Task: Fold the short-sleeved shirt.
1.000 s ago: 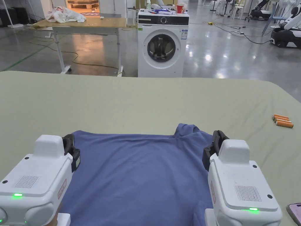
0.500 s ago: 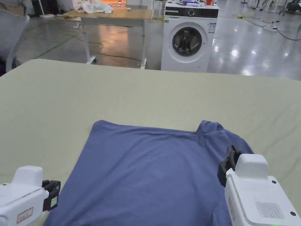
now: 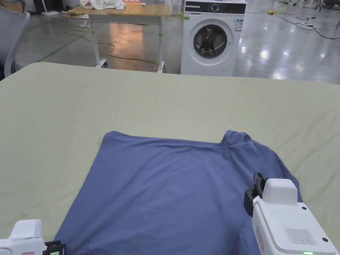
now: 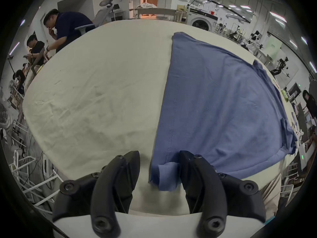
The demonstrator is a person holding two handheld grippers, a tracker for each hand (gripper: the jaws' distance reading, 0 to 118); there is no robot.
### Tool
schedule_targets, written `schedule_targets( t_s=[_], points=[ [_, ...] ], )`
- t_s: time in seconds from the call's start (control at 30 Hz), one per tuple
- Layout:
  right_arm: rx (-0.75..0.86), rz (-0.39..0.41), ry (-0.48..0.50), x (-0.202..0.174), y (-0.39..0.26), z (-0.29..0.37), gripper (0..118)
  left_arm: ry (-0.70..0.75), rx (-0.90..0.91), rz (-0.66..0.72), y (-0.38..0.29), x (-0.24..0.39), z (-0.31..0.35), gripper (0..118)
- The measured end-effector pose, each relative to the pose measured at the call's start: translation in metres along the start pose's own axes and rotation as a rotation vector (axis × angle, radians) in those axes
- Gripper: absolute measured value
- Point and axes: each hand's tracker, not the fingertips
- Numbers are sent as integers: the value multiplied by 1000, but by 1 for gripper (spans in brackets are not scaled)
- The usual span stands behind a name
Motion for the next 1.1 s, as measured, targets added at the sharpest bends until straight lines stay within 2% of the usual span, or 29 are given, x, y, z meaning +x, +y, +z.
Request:
schedule_targets(
  t_s=[0.07,0.17,0.2,0.23,0.4,0.47,0.5,0.53,0.6,0.7,0.87,0.93,1.03,1.07,1.1],
  points=[
    [-11,-1,-9,5,-3,2,3,23,3,-18,0,6,3,42],
    [-33,-9,-24,15,-8,8,2,11,9,-65,1,9,2,22],
    [-42,-11,-27,18,-9,9,3,0,10,-66,-1,10,3,10],
    [-55,-10,-30,24,-10,11,3,-15,8,-74,0,11,3,4],
    [-150,-4,-79,60,-15,28,5,-35,4,-105,1,13,3,3],
    [-213,7,-108,80,-20,37,19,-50,8,-94,2,10,8,3],
    [-248,16,-115,88,-24,40,37,-56,10,-91,2,9,10,3],
    [-288,15,-114,97,-29,44,46,-63,12,-84,2,8,11,3],
    [-376,0,-101,111,-40,49,54,-74,15,-76,1,5,12,3],
    [-477,-23,-62,124,-61,58,56,-82,15,-69,0,3,12,3],
    [-586,-16,-9,125,-95,56,56,-84,15,-62,-1,2,10,3],
    [-596,-33,3,123,-102,53,53,-87,15,-62,-1,1,10,3],
    [-606,-63,18,123,-106,54,40,-98,18,-48,-1,-3,12,3],
    [-599,-70,20,123,-106,55,30,-100,19,-43,-2,-4,12,3],
    [-604,-78,39,125,-105,55,11,-102,19,-41,-3,-4,12,3]
  ],
)
